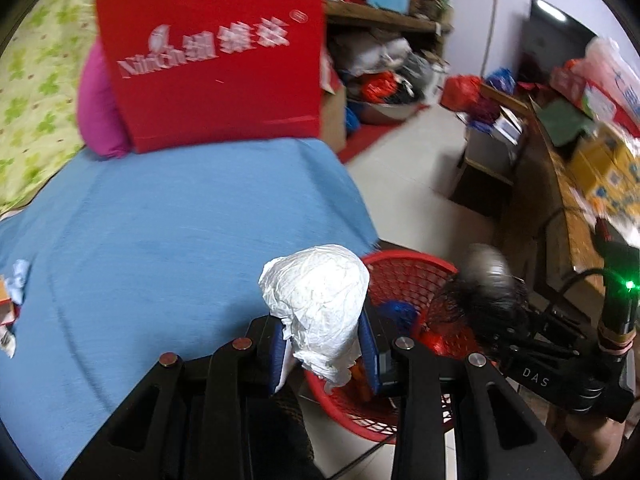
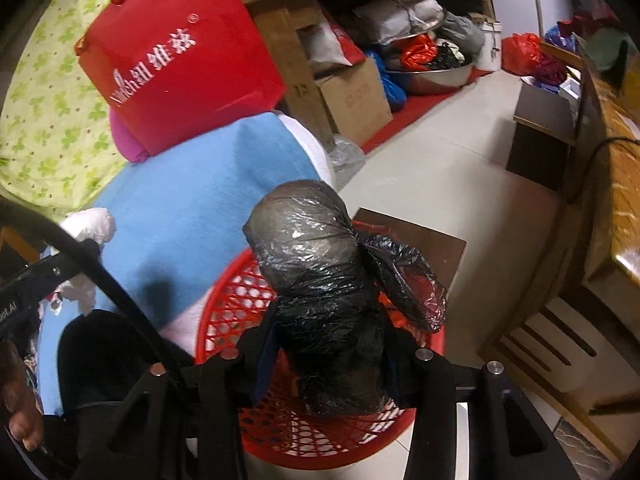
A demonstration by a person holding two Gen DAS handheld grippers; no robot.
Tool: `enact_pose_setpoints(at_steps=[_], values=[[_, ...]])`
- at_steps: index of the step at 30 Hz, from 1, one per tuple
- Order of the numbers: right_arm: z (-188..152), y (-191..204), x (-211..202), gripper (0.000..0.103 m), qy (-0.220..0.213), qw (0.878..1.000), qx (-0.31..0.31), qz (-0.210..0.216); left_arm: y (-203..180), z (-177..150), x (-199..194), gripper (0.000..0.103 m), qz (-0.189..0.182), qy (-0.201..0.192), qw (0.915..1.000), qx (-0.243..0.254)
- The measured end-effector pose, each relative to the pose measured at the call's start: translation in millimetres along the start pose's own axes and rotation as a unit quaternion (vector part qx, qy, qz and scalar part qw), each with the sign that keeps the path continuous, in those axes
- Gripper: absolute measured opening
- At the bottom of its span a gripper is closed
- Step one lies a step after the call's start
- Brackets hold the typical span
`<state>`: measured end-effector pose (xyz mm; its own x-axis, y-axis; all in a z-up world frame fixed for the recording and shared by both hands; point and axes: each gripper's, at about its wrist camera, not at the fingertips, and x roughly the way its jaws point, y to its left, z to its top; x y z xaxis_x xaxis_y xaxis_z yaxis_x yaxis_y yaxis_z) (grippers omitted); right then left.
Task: Collect trash
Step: 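Open both tools to drop the tissue and black bag into the basket, then return both tools to the bed above the remaining trash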
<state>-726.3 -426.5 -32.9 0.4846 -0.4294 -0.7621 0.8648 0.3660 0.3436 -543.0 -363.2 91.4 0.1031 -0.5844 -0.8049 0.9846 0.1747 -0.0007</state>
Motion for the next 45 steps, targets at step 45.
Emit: enact_pose_setpoints(at_steps=[45], values=[[4, 396, 24, 0.079, -0.027, 0.936, -0.332, 0.114, 407, -165, -81, 0.076, 0.250, -0.018, 0.8927, -0.375]])
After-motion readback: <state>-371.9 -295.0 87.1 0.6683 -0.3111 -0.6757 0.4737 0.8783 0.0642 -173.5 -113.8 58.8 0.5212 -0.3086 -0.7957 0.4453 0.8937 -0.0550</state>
